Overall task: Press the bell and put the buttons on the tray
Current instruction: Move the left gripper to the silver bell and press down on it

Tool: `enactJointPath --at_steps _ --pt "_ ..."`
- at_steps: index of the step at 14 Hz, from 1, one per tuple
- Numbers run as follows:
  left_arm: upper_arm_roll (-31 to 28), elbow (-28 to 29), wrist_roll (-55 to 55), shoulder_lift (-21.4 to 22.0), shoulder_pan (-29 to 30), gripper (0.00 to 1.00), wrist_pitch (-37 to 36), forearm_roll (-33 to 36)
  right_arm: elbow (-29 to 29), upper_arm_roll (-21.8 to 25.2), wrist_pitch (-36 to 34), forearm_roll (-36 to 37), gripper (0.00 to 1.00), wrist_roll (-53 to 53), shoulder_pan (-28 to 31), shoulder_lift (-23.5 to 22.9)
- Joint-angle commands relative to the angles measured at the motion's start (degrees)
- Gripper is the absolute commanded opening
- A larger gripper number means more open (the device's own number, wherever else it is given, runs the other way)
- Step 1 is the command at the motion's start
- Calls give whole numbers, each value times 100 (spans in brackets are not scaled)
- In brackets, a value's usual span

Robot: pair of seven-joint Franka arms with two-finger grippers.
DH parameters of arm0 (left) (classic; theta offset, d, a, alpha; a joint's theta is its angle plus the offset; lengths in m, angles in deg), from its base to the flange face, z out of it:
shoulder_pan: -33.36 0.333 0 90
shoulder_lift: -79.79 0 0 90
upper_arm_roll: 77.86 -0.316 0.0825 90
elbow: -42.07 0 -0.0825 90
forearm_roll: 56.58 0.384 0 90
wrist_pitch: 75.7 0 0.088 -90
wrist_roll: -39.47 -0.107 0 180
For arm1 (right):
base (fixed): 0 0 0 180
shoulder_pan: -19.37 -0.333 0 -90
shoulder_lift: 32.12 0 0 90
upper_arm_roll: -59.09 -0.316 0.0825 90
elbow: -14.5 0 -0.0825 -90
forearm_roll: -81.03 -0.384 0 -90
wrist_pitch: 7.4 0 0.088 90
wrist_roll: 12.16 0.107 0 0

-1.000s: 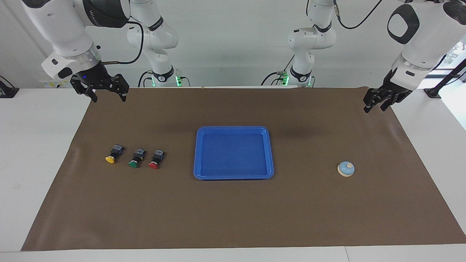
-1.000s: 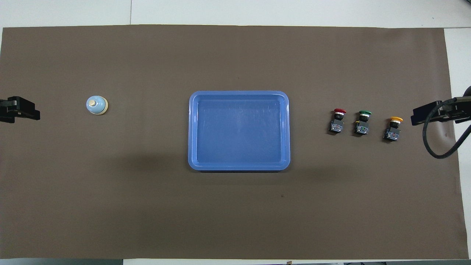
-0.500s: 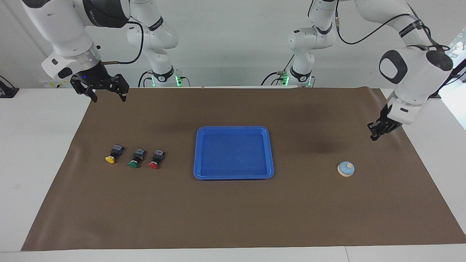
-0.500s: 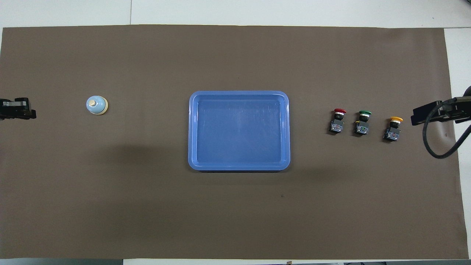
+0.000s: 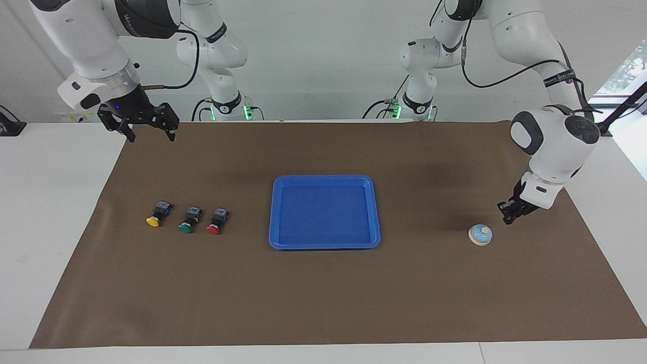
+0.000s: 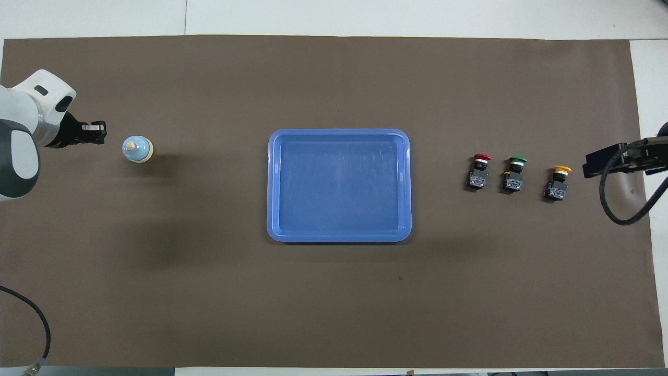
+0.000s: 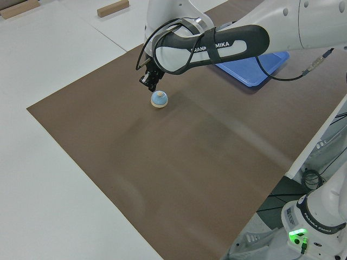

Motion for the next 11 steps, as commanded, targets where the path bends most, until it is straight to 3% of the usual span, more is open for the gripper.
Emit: enactJointPath --at_steps 1,11 --pt "-54 -236 230 -263 -207 0 -26 22 40 21 -6 42 100 -55 -13 33" --pt "-46 -17 248 -201 -234 0 -97 30 40 21 -6 42 100 -55 -13 33"
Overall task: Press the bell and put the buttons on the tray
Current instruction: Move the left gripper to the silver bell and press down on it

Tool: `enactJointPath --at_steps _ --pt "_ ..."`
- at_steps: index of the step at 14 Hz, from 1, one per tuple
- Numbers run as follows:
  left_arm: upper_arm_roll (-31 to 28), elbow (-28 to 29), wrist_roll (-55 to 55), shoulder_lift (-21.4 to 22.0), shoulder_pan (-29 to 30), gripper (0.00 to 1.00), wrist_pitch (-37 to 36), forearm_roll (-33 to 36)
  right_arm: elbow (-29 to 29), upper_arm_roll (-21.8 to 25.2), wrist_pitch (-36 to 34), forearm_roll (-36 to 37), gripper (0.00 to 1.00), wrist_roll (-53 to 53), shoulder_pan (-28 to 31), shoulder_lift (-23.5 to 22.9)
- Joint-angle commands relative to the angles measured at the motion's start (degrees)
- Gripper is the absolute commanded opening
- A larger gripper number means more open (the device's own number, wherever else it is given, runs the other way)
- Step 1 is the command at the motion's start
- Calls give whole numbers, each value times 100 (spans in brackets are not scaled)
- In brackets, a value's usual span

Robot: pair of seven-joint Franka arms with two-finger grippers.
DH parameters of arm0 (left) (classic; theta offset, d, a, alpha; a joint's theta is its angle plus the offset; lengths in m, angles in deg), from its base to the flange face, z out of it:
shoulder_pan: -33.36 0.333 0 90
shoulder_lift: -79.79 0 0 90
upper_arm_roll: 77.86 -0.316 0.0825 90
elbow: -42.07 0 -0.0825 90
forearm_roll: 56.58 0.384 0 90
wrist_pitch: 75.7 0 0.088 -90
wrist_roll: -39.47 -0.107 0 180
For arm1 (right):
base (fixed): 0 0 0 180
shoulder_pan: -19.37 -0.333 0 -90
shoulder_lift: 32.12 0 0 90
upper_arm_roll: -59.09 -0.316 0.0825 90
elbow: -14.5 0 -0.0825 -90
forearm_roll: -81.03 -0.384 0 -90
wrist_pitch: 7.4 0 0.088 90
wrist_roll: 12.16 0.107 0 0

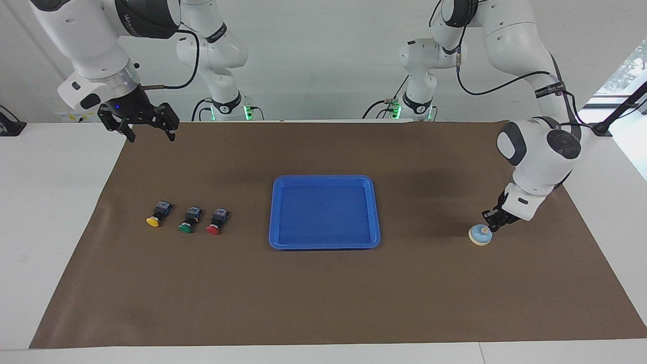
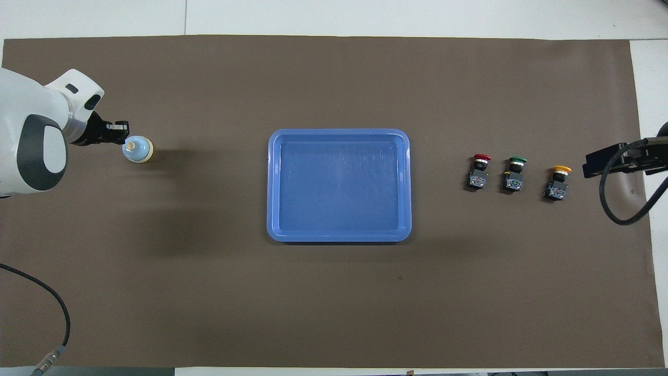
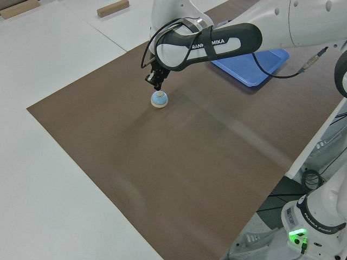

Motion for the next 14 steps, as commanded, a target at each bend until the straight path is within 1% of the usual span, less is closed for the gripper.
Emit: enactJointPath --at_steps 1,7,10,12,14 --pt "-49 40 76 19 -46 0 -20 30 40 21 -6 42 100 -55 -13 33" --pt "-40 259 146 1 -55 0 41 30 40 21 -6 42 100 -55 -4 33" --pt "-40 602 305 2 -99 0 505 30 40 21 -6 42 100 -55 -13 33" --pt "-40 629 296 1 -99 0 551 30 40 21 -6 42 100 -55 -4 33" --pt "-40 472 270 -16 -38 0 385 30 40 21 -6 42 100 -55 -13 33"
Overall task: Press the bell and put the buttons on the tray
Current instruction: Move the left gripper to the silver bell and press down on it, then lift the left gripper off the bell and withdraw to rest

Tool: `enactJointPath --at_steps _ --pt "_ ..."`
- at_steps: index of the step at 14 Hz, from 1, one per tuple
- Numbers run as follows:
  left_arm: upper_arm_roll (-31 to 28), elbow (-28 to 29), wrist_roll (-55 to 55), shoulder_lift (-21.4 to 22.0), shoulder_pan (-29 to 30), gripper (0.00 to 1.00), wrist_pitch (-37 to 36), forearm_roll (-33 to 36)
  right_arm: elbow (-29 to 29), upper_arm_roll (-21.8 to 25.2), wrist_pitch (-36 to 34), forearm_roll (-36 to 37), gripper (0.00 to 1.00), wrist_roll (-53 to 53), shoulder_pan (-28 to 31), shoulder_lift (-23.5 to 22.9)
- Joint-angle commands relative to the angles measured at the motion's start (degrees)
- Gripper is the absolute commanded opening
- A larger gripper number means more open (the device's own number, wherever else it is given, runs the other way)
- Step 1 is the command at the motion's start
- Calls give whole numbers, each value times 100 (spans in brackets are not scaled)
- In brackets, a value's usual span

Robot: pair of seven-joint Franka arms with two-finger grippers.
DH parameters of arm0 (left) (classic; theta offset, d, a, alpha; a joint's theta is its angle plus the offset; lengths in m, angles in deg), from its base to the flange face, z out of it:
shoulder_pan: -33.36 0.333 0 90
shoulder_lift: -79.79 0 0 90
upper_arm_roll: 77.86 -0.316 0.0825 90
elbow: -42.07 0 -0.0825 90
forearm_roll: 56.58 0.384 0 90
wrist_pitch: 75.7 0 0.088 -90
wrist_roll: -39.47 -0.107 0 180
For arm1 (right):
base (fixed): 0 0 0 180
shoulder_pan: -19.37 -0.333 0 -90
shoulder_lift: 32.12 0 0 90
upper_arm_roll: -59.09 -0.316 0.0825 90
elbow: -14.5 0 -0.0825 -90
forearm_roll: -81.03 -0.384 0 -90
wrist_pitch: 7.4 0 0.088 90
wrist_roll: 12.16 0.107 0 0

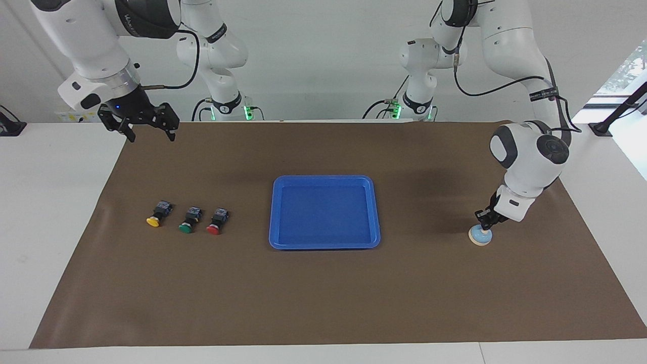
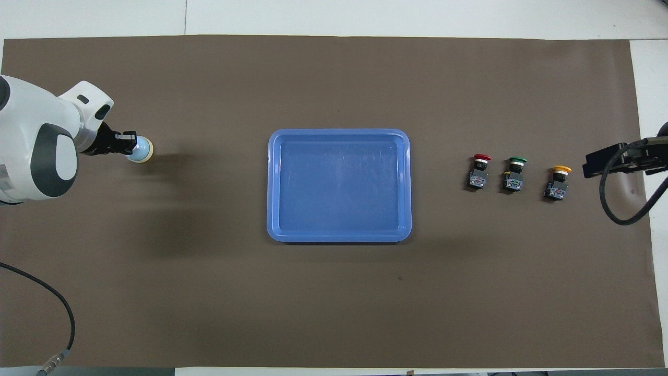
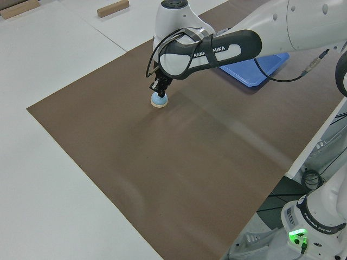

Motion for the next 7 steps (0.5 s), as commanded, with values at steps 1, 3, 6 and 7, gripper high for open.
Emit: enactJointPath --at_steps 1,3,6,7 --pt "-41 -109 67 -46 7 0 -52 30 40 21 -6 42 100 -55 -13 33" --pt "-41 -644 58 7 25 0 -675 30 40 21 -6 42 100 -64 -13 33" --pt "-59 -1024 6 322 60 18 -1301 39 40 21 -6 42 100 -55 -13 33" --pt "-59 -1007 14 498 60 43 -1372 39 40 21 -6 42 100 -55 -13 33"
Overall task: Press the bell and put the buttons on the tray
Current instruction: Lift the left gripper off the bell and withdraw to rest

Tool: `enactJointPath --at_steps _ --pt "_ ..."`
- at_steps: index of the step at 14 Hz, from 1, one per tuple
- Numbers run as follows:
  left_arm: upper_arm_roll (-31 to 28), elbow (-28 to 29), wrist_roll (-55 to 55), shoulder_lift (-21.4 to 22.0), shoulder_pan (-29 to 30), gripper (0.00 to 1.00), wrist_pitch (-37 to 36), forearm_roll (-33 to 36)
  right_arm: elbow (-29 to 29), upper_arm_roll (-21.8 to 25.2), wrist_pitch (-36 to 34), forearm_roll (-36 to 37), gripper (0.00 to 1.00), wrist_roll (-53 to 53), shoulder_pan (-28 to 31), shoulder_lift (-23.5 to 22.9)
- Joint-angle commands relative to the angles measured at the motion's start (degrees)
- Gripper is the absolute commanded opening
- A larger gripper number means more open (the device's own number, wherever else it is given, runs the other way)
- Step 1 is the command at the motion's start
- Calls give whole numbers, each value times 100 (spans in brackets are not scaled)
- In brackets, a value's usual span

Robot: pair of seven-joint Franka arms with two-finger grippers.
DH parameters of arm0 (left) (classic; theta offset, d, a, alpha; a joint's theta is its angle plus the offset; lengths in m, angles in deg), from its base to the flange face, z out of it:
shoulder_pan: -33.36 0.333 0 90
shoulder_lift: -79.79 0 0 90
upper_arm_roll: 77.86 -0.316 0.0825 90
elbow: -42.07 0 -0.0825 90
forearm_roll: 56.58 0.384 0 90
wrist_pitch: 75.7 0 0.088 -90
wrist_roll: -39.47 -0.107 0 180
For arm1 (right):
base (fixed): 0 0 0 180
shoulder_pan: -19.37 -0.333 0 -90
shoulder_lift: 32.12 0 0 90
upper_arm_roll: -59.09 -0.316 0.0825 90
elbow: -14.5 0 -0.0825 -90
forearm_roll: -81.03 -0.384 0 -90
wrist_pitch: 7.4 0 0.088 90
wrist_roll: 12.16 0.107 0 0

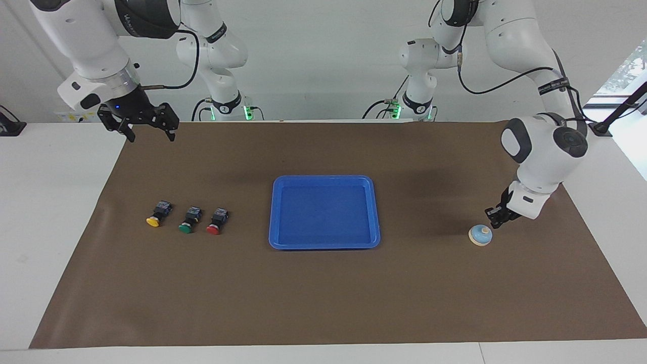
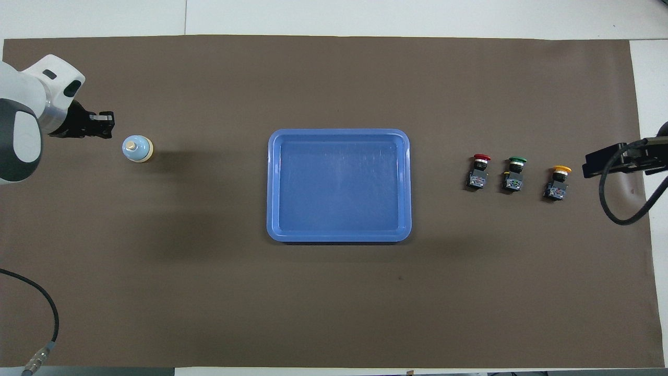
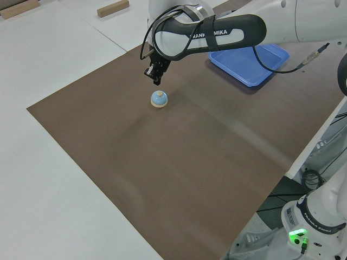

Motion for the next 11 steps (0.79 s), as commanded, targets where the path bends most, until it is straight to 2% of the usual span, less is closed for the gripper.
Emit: enactJointPath --at_steps 1,2,3,7,11 --pt "1 -18 14 517 32 68 -489 39 40 21 -6 42 100 -55 -13 34" --pt "-8 -27 14 711 32 91 -717 39 40 21 -6 42 100 -55 -4 34" --pt "-8 -18 5 913 32 100 -868 39 40 21 -6 42 100 -55 -13 34" --pt "-8 -27 -4 1766 208 100 -1992 48 40 21 -14 42 100 -55 -4 34" --pt "9 -62 -30 2180 147 100 -2925 48 40 21 -58 42 100 -55 -21 34"
